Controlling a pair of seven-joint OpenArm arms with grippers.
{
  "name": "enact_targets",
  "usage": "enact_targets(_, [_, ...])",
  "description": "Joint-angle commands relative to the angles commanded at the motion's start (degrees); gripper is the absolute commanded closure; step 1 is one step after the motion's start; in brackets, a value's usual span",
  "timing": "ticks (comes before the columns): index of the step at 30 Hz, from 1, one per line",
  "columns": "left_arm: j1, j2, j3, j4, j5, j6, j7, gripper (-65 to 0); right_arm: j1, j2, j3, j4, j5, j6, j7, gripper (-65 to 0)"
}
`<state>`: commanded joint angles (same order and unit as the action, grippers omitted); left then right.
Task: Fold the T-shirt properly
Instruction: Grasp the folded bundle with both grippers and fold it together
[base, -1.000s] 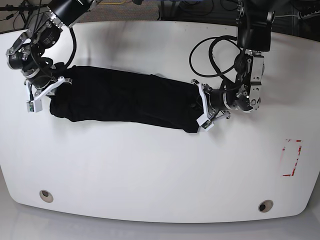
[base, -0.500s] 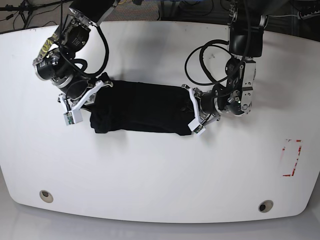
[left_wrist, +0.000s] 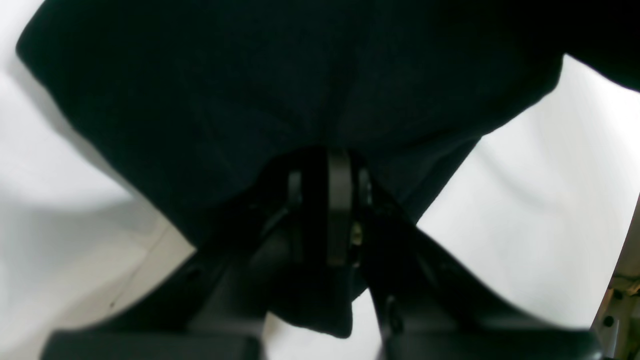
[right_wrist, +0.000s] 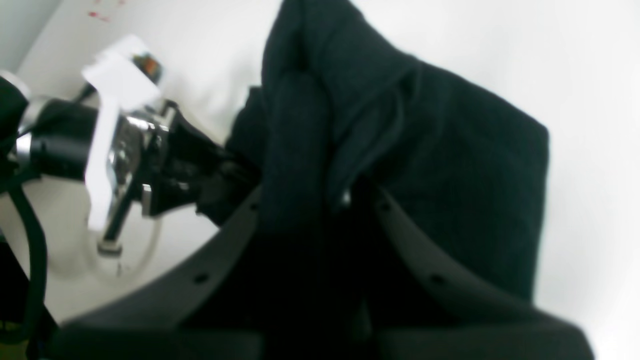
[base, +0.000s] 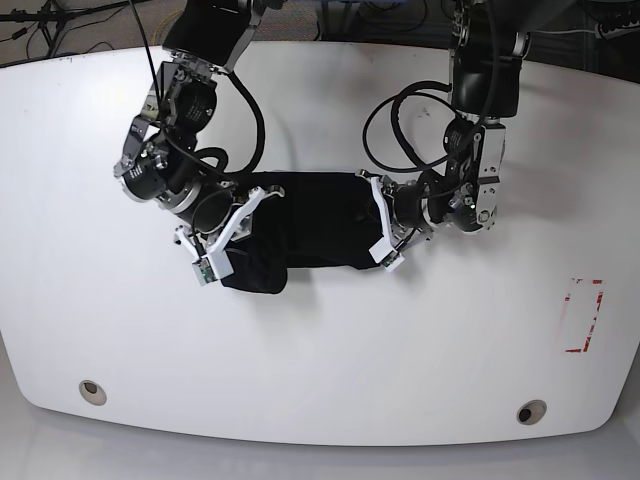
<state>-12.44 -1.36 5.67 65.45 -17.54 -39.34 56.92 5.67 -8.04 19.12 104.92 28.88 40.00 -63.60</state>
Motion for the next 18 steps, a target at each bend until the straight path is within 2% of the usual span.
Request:
enact_targets(9, [0.2,0.0,0.0,0.0,0.0,0.0,-0.1,-4.3,0.0,0.0,-4.6,-3.3,-0.1,0.00,2.8,0.0])
enact_targets(18, [0.3,0.1,0.0,0.0,-0.1,0.0,-0.1,-4.4,1.4,-0.3,-7.9,-4.2,-0.1,0.00,3.3,0.0])
